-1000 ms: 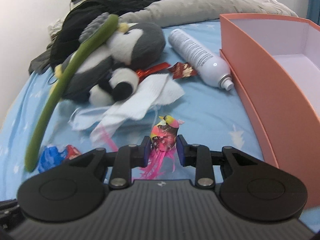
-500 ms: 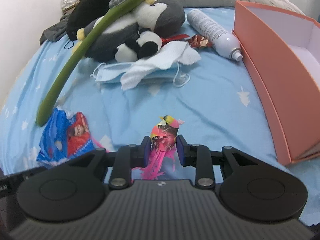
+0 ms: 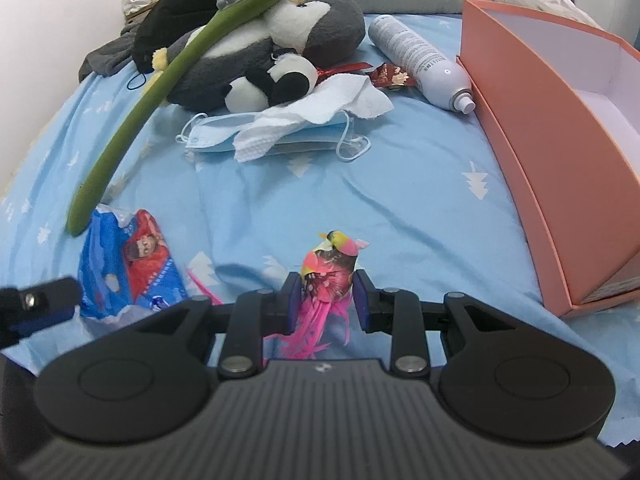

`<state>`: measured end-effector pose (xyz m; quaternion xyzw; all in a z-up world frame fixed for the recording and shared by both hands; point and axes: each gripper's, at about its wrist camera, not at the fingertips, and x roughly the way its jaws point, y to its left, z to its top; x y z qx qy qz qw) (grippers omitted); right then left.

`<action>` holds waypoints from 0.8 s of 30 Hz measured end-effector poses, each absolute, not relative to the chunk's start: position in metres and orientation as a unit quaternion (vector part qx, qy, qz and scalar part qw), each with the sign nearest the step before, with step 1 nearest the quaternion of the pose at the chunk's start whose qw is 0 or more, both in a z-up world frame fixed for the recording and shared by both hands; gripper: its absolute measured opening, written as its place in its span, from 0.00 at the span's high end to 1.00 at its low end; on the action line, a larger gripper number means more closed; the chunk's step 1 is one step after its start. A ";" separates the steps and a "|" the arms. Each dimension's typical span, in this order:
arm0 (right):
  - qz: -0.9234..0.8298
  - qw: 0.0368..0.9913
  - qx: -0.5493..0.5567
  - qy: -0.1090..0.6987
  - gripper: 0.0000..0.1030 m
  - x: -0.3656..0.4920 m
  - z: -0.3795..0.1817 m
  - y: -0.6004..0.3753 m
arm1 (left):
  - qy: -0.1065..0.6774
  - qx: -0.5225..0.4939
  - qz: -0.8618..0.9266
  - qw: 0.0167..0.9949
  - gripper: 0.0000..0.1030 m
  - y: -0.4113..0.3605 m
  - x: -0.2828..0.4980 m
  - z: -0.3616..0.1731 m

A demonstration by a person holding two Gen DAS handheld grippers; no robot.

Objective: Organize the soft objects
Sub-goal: 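Grasp the blue wipe packet with the left tool while the right tool grasps the pink-feathered toy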

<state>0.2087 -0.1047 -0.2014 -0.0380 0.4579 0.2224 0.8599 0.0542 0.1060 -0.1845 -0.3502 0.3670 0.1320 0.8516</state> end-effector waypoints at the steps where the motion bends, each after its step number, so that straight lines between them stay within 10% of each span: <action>1: 0.223 0.860 -0.039 0.458 0.70 0.209 -0.202 -0.105 | 0.369 -0.347 0.135 0.851 0.49 0.105 0.058 -0.185; 16: 0.224 0.852 -0.034 0.472 0.70 0.213 -0.222 -0.114 | 0.409 -0.290 0.179 0.847 0.50 0.099 0.100 -0.211; 24: 0.229 0.854 -0.030 0.466 0.70 0.213 -0.217 -0.114 | 0.406 -0.257 0.179 0.859 0.88 0.098 0.100 -0.209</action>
